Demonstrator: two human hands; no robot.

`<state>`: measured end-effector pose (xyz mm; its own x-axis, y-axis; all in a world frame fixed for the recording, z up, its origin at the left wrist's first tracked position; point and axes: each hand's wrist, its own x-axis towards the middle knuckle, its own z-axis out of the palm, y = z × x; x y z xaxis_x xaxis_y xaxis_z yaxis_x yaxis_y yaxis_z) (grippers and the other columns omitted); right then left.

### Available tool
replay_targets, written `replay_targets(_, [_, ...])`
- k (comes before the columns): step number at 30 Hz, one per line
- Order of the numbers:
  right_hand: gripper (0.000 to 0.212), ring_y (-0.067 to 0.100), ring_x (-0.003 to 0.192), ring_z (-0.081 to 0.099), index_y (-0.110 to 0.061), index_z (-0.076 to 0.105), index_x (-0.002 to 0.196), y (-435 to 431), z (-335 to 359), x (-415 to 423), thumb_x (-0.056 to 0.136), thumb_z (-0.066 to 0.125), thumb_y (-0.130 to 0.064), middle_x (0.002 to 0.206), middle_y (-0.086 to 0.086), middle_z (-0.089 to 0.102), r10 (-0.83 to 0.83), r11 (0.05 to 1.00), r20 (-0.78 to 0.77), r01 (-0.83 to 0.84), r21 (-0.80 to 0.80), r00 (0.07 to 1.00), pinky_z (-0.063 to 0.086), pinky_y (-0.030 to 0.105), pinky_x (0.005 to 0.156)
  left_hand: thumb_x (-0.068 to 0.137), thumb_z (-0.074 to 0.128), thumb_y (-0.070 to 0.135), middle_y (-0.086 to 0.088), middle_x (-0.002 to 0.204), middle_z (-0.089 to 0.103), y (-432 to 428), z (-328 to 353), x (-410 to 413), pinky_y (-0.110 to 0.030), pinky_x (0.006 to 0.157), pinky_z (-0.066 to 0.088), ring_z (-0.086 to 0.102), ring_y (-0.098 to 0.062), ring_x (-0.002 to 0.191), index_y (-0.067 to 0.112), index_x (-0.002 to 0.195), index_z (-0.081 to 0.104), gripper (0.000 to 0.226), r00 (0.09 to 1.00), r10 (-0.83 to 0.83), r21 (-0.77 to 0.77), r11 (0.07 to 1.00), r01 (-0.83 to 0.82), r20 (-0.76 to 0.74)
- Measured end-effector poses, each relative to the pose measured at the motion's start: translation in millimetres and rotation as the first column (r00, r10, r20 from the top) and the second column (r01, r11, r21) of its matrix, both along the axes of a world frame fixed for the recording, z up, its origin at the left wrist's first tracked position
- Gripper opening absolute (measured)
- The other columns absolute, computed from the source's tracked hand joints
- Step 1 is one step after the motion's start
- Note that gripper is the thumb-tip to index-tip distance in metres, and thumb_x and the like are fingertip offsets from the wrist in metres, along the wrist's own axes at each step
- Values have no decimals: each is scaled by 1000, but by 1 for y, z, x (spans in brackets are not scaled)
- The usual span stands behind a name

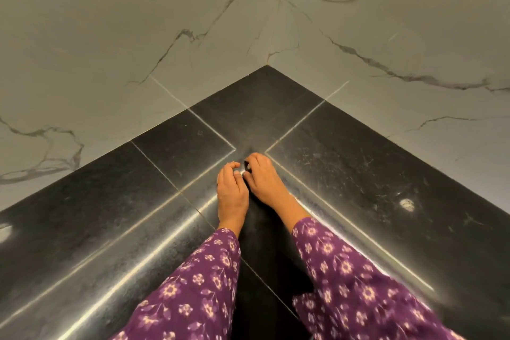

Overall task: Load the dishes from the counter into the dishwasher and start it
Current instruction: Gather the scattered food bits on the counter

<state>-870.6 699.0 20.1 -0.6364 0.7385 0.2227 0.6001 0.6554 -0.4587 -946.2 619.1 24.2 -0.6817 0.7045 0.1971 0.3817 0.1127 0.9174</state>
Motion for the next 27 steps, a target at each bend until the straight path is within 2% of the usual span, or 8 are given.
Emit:
replay_targets(7, [6, 19, 85, 46, -10, 54, 88, -73, -6, 67, 89, 48, -10, 91, 3, 53, -54, 998, -76, 54, -11, 996, 42, 36, 79, 99, 37, 5, -5, 104, 56, -9, 16, 4, 1, 73, 35, 50, 5, 82, 3, 110, 58, 23, 999, -53, 13, 999, 53, 7])
replay_targets(10, [9, 18, 87, 48, -14, 56, 89, -99, -4, 96, 89, 47, -13, 92, 0, 53, -77, 997, -66, 75, -32, 995, 43, 34, 81, 99, 38, 8, -1, 101, 57, -12, 10, 0, -18, 81, 45, 53, 8, 82, 8, 108, 58, 22, 994, -105, -15, 994, 104, -24])
replay_targets(12, [11, 17, 87, 47, -15, 57, 90, -115, -4, 116, 88, 48, -9, 92, 0, 54, -101, 995, -64, 100, -25, 993, 43, 34, 81, 98, 40, 11, -2, 108, 59, -14, 4, -2, -38, 94, 45, 57, -7, 98, 10, 115, 57, 23, 981, -178, -59, 983, 173, -76])
replay_targets(15, [18, 14, 84, 43, -16, 57, 90, -131, -4, 140, 85, 49, 0, 91, -1, 54, -128, 992, -53, 127, -20, 990, 44, 34, 78, 100, 40, 16, -12, 142, 45, -17, -2, 3, -38, 115, 22, 37, -25, 135, 6, 136, 46, 39, 900, -364, -263, 917, 300, -241])
replay_targets(17, [21, 13, 84, 42, -16, 58, 89, -138, -2, 153, 83, 51, 3, 91, -2, 53, -144, 990, -39, 144, -13, 989, 45, 34, 77, 101, 39, 18, -13, 151, 34, -23, -3, 12, -38, 117, 11, 26, -27, 142, 5, 141, 40, 43, 812, -483, -403, 849, 342, -329])
replay_targets(22, [18, 17, 88, 51, -12, 63, 90, -150, 8, 172, 84, 55, 3, 92, -2, 58, -163, 985, -127, 156, -67, 978, 43, 25, 83, 99, 42, 14, -16, 144, 42, -51, -3, 49, -38, 116, 19, 36, -30, 136, 1, 136, 45, 40, 725, -608, -405, 781, 475, -323])
replay_targets(24, [22, 11, 96, 54, -11, 64, 98, -155, 12, 179, 85, 55, 3, 98, -6, 60, -260, 963, -266, 230, -139, 928, 40, 15, 88, 99, 41, 13, -14, 144, 43, -69, -5, 71, -38, 117, 19, 35, -28, 137, 2, 136, 46, 38, 711, -640, -382, 759, 527, -291])
replay_targets(27, [32, 5, 103, 54, -15, 60, 116, -164, 15, 190, 91, 47, 0, 112, -8, 58, -585, 809, -366, 484, -334, 724, 40, 15, 90, 101, 39, 15, -11, 144, 44, -98, -7, 105, -29, 117, 11, 34, -22, 138, 6, 137, 46, 38, 683, -666, -337, 744, 577, -299])
